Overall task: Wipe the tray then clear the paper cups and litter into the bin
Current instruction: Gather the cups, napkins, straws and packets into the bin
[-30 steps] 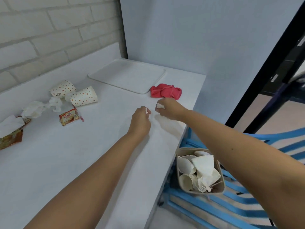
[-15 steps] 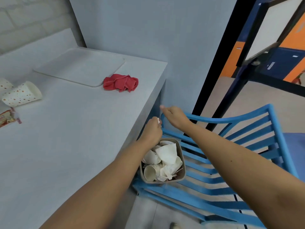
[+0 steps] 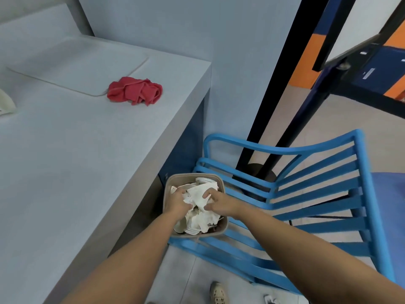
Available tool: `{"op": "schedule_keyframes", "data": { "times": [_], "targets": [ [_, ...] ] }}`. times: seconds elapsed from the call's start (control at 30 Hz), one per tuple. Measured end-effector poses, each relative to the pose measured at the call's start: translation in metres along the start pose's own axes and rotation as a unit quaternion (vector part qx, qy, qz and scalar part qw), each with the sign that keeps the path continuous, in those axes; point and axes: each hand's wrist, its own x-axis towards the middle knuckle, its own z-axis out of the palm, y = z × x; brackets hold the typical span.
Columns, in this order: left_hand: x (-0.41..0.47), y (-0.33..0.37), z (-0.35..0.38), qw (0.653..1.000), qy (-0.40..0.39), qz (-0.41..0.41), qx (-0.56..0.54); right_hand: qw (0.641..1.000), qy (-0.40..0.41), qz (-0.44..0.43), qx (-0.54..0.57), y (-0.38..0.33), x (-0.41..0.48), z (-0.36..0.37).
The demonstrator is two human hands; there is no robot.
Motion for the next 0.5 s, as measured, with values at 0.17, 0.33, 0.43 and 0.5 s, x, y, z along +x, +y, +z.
{"op": "schedule_keyframes", "data": {
  "times": [0.17,0.33,0.43,0.5],
  "targets": [
    [0.006,-0.004,0.019,1.000,0.010,-0.026,-0.001,0.999,0.008,-0.005,-0.044,0.012,0.005,-0.003],
    [0.005,0.003,0.022,0.997,0.002,-0.016,0.071,0.994,0.029,-0.008,-0.108,0.004,0.008,-0.017],
    [0.005,0.018,0.011,0.995,0.036,0.020,0.096,0.987,0.028,-0.024,-0.156,-0.012,0.006,-0.028],
    [0.003,0.030,-0.001,0.994,0.066,0.035,0.081,0.987,0.027,-0.027,-0.155,-0.026,0.006,-0.034]
  ]
}}
